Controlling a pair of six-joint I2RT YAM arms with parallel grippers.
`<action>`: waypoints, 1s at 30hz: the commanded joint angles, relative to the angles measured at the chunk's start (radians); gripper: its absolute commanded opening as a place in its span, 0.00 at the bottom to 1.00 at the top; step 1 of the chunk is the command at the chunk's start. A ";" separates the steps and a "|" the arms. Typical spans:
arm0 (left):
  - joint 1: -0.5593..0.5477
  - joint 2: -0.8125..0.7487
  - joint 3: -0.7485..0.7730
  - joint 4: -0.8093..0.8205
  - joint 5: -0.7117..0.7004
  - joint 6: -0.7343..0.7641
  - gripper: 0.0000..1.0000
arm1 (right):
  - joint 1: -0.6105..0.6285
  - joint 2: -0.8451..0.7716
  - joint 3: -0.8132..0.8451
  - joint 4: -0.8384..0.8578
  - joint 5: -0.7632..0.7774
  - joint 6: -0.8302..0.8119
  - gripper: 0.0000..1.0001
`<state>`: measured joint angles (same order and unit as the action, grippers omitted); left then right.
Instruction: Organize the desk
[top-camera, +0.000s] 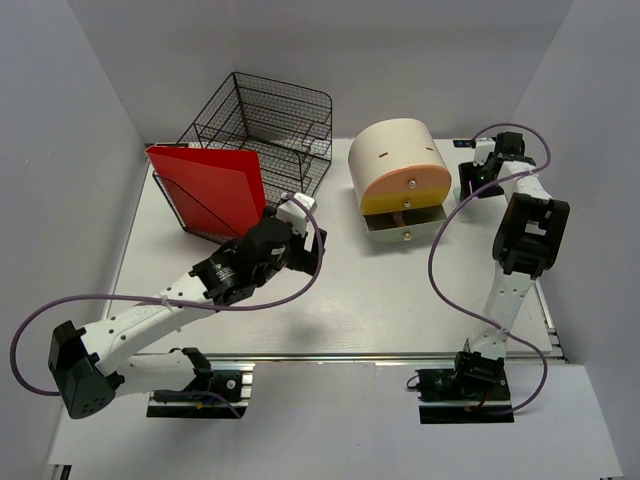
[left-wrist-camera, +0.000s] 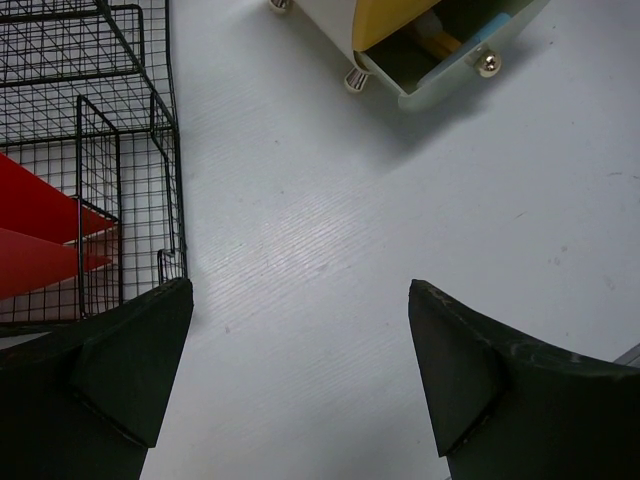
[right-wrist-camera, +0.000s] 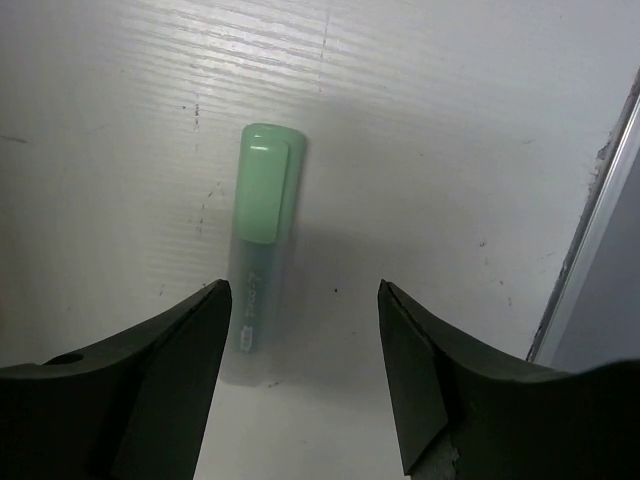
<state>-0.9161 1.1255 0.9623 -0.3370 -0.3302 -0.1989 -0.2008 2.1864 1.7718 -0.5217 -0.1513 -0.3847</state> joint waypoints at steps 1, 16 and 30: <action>0.002 -0.016 -0.010 0.007 0.002 0.010 0.98 | 0.023 0.029 0.045 0.005 0.036 0.010 0.66; 0.002 -0.001 -0.019 0.009 -0.024 0.019 0.98 | 0.029 0.113 0.084 -0.015 0.085 0.027 0.58; 0.002 -0.010 -0.033 0.016 -0.044 0.021 0.98 | -0.003 0.072 0.023 -0.067 0.013 0.010 0.00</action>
<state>-0.9161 1.1351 0.9390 -0.3355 -0.3618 -0.1810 -0.1761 2.2894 1.8282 -0.5354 -0.1226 -0.3737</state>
